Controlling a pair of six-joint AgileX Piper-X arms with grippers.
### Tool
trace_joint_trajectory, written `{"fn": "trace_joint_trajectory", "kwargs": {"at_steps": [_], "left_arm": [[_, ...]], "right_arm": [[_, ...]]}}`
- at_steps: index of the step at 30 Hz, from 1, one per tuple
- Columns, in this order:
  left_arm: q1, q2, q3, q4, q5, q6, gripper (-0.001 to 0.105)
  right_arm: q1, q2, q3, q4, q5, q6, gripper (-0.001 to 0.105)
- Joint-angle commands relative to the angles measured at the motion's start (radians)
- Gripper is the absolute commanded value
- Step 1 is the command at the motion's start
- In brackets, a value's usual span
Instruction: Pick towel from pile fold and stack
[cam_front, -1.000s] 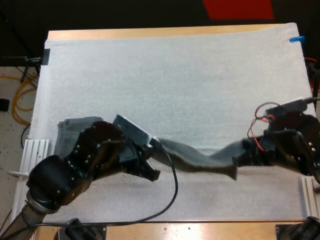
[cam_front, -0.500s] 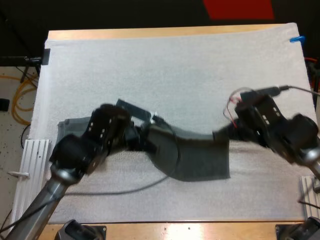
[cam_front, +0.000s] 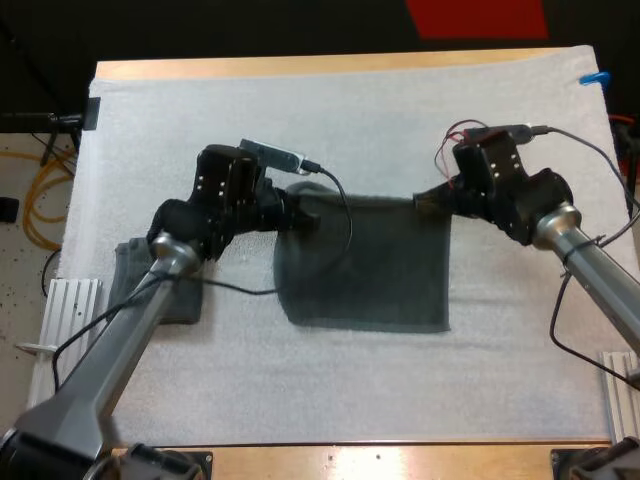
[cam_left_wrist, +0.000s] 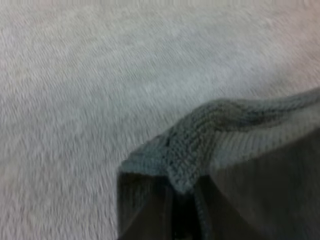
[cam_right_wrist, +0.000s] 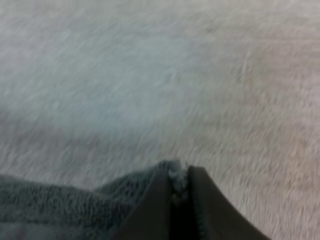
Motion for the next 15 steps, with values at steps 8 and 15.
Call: {"fn": "trace_joint_trajectory", "kwargs": {"at_steps": [8,15], "left_arm": [[0.031,0.095,-0.002,-0.210,0.027,0.001,0.000],[0.053,0.167,-0.002,-0.335,0.027,0.003,0.000]], "right_arm": [[-0.035,0.078,-0.003,-0.172,0.032,-0.009,0.000],[-0.035,0.148,-0.003,-0.279,0.061,-0.005,0.000]]}}
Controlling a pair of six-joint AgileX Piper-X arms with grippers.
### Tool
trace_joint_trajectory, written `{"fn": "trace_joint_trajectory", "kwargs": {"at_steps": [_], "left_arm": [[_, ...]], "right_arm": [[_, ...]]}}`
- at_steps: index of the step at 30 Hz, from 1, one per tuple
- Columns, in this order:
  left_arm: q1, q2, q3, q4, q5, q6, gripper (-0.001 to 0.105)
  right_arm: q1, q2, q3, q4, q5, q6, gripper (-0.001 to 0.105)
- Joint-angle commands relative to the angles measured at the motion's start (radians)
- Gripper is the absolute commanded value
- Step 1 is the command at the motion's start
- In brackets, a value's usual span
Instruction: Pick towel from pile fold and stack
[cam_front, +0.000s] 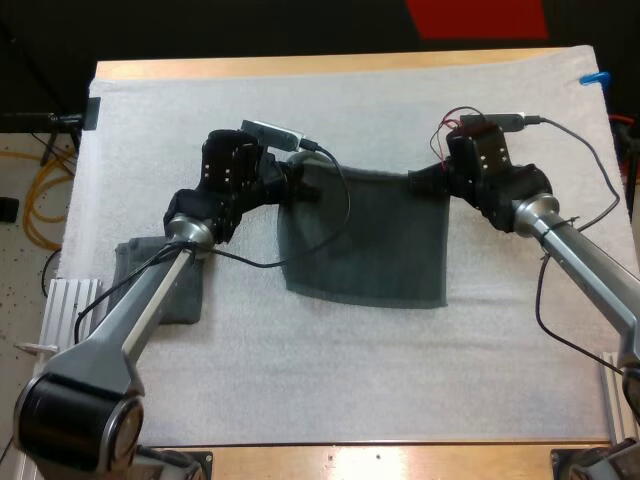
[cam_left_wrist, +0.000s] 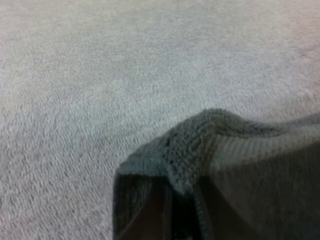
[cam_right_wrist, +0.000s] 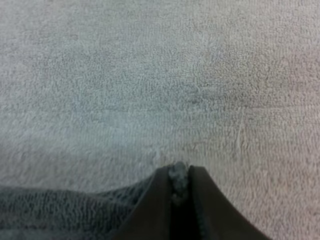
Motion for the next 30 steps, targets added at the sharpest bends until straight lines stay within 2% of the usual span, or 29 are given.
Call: {"fn": "trace_joint_trajectory", "kwargs": {"at_steps": [1,7,9,12,13,14,15,16,17,19,23,27,30], "left_arm": [[0.002,0.008,-0.003,-0.033,-0.001,-0.003,0.000],[0.002,0.044,-0.003,-0.096,-0.002,0.016,0.000],[0.002,0.045,-0.003,-0.112,-0.009,0.022,0.004],[0.002,0.045,-0.005,-0.138,-0.017,0.022,0.017],[0.002,0.045,-0.007,-0.145,-0.018,0.022,0.023],[0.002,0.045,-0.008,-0.153,-0.019,0.022,0.029],[0.002,0.045,-0.010,-0.166,-0.020,0.022,0.037],[0.002,0.044,-0.014,-0.178,-0.027,0.022,0.044],[0.002,0.043,-0.021,-0.182,-0.031,0.022,0.050],[0.002,0.037,-0.044,-0.178,-0.031,0.022,0.054],[0.002,-0.011,-0.079,-0.143,-0.031,0.024,0.054],[0.002,-0.094,-0.088,-0.095,-0.031,0.083,0.054],[0.002,-0.176,-0.088,-0.023,-0.067,0.129,0.054]], "right_arm": [[-0.005,0.004,-0.003,-0.026,0.016,-0.005,0.000],[-0.005,0.031,-0.003,-0.050,0.026,-0.005,0.000],[-0.005,0.031,-0.003,-0.064,0.025,-0.005,0.002],[-0.017,0.031,-0.003,-0.098,-0.026,-0.001,0.024],[-0.025,0.031,-0.003,-0.107,-0.058,0.013,0.036],[-0.032,0.031,-0.005,-0.110,-0.069,0.026,0.044],[-0.045,0.031,-0.012,-0.111,-0.082,0.046,0.058],[-0.060,0.031,-0.021,-0.110,-0.095,0.049,0.069],[-0.073,0.031,-0.033,-0.110,-0.108,0.049,0.074],[-0.095,0.026,-0.063,-0.100,-0.120,0.049,0.075],[-0.124,-0.008,-0.132,-0.030,-0.133,0.034,0.070],[-0.127,-0.071,-0.177,0.047,-0.136,-0.009,0.070],[-0.122,-0.135,-0.181,0.092,-0.159,-0.016,0.070]]}}
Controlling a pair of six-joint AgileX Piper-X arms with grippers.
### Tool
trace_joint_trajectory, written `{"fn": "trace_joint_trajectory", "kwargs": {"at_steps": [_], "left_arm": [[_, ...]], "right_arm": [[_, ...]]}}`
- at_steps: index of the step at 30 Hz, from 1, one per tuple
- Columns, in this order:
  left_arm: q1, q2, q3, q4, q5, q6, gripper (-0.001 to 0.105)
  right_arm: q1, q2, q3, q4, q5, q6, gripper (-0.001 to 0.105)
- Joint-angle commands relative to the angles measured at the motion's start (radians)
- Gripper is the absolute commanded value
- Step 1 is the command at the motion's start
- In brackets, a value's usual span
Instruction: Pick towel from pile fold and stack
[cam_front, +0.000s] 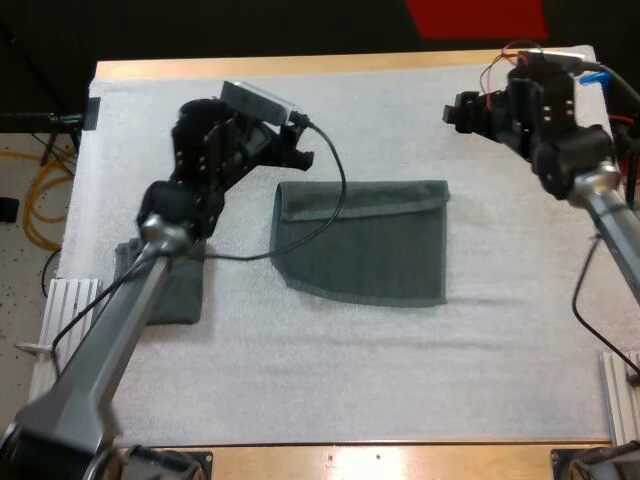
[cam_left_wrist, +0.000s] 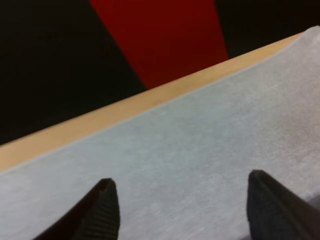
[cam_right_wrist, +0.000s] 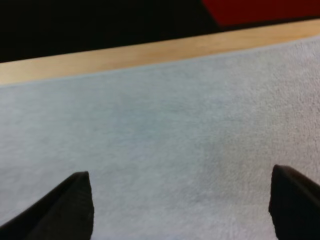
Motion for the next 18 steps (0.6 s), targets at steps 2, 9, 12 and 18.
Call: {"fn": "trace_joint_trajectory", "kwargs": {"at_steps": [2,9,12,18], "left_arm": [[0.002,-0.069,-0.006,0.071,-0.034,0.034,0.054],[0.002,-0.236,-0.006,0.241,-0.043,0.068,0.054],[0.002,-0.307,-0.006,0.324,-0.043,0.068,0.054],[0.002,-0.424,-0.006,0.531,-0.043,0.060,0.054]], "right_arm": [[0.006,-0.055,-0.011,0.040,-0.044,-0.014,0.070],[0.050,-0.155,-0.011,0.144,-0.100,-0.017,0.064],[0.081,-0.187,-0.011,0.197,-0.103,-0.022,0.045],[0.151,-0.221,-0.011,0.319,-0.103,-0.026,0.021]]}}
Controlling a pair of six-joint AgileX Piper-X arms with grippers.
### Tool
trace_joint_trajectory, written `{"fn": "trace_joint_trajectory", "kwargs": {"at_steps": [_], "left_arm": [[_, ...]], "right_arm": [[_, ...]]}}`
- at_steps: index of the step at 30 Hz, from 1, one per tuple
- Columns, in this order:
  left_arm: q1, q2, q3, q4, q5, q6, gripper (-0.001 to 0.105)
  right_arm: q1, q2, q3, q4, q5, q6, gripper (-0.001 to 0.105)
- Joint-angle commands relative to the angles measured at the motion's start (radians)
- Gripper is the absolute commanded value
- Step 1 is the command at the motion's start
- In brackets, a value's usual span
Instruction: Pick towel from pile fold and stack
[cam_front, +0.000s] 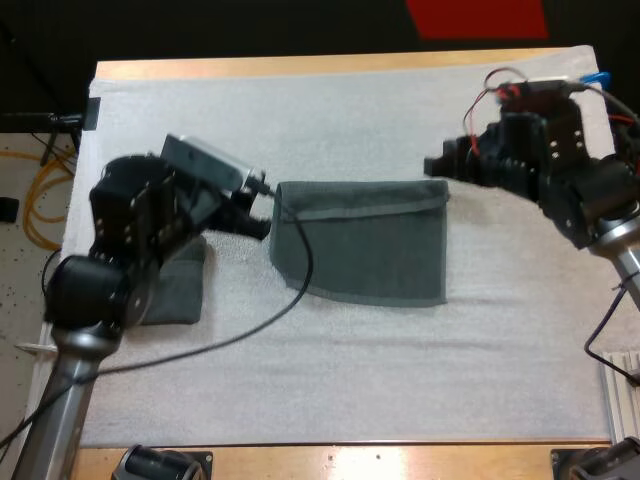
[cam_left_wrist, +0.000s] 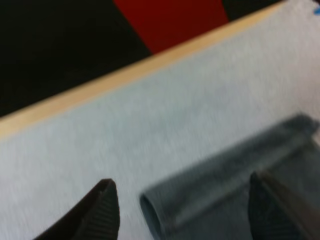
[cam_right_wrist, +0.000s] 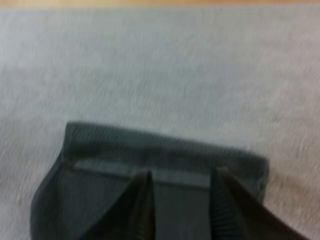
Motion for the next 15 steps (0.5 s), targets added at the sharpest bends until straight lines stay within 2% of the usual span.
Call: {"fn": "trace_joint_trajectory", "kwargs": {"at_steps": [1,5,11,15], "left_arm": [[0.002,-0.022,-0.006,0.056,-0.009,-0.009,0.055],[0.002,-0.072,-0.006,0.195,-0.007,-0.009,0.062],[0.002,-0.101,-0.006,0.385,0.000,-0.013,0.063],[0.002,-0.101,-0.006,0.444,0.023,-0.013,0.063]], "right_arm": [[0.012,-0.011,-0.008,0.035,-0.009,-0.012,0.017],[0.057,-0.011,-0.008,0.104,-0.002,-0.018,0.000],[0.126,-0.011,-0.005,0.212,0.000,-0.018,0.000],[0.158,-0.011,-0.005,0.250,0.001,-0.018,0.000]]}}
